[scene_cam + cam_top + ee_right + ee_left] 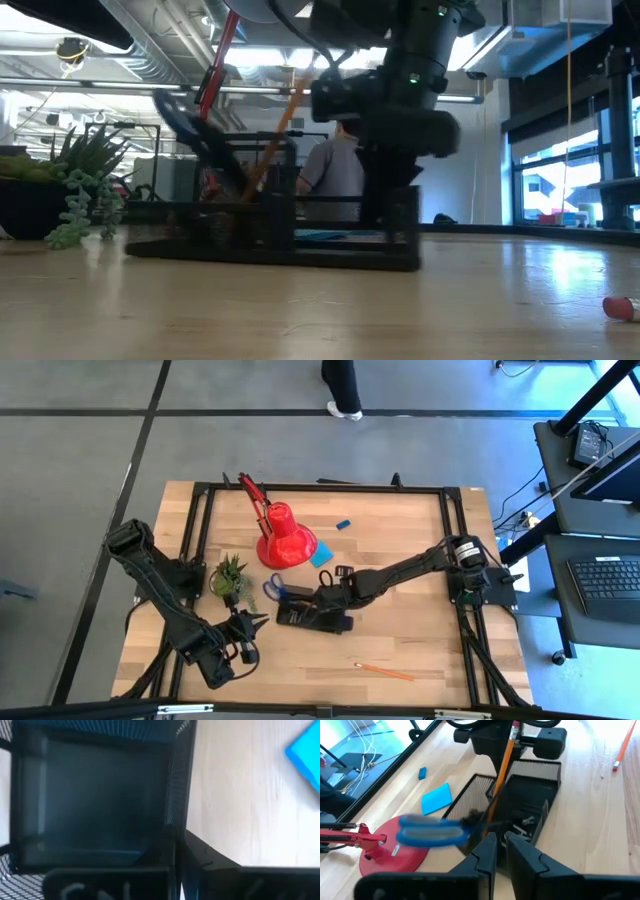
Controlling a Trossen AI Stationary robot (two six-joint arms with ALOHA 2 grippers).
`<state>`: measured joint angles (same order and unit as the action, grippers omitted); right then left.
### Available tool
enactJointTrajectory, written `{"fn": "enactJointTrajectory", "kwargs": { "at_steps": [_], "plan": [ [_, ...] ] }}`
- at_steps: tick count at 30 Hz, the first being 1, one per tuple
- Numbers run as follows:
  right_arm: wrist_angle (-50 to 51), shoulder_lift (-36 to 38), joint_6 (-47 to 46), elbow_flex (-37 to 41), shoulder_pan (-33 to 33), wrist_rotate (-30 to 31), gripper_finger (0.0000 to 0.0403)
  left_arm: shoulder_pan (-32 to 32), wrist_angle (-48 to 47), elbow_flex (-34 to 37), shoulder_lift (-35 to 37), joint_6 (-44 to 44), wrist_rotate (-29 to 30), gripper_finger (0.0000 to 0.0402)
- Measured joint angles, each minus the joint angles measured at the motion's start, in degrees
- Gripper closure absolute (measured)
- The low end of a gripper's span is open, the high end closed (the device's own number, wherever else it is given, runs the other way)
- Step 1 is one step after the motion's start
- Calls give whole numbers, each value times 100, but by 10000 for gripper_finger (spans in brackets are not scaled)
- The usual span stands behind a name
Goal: Pick and place office supplies into organizer
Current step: Adjust the desk organizer on the table
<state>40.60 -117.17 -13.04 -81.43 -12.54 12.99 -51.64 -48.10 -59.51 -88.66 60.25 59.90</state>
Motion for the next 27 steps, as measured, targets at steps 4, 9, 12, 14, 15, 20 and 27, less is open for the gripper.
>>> {"fn": "enactJointTrajectory", "kwargs": {
  "at_steps": [4,9,12,14,15,20,27],
  "plan": [
    [528,7,144,-8,71,-39,397,0,4,-1,0,1,0,364],
    [1140,9,331,-3,83,-28,397,0,7,0,-1,26,0,366],
    [1160,5,611,0,83,-20,398,0,8,0,-2,48,-42,368],
    [1154,0,719,2,86,-12,398,0,9,0,-4,57,-139,368],
    [1152,-2,722,4,85,-4,398,0,10,0,-4,65,-164,368],
    [1143,-11,643,9,81,20,393,0,13,0,-4,63,-208,370],
    [1279,-59,480,18,33,84,335,0,16,0,-4,63,-212,370]
  ]
}}
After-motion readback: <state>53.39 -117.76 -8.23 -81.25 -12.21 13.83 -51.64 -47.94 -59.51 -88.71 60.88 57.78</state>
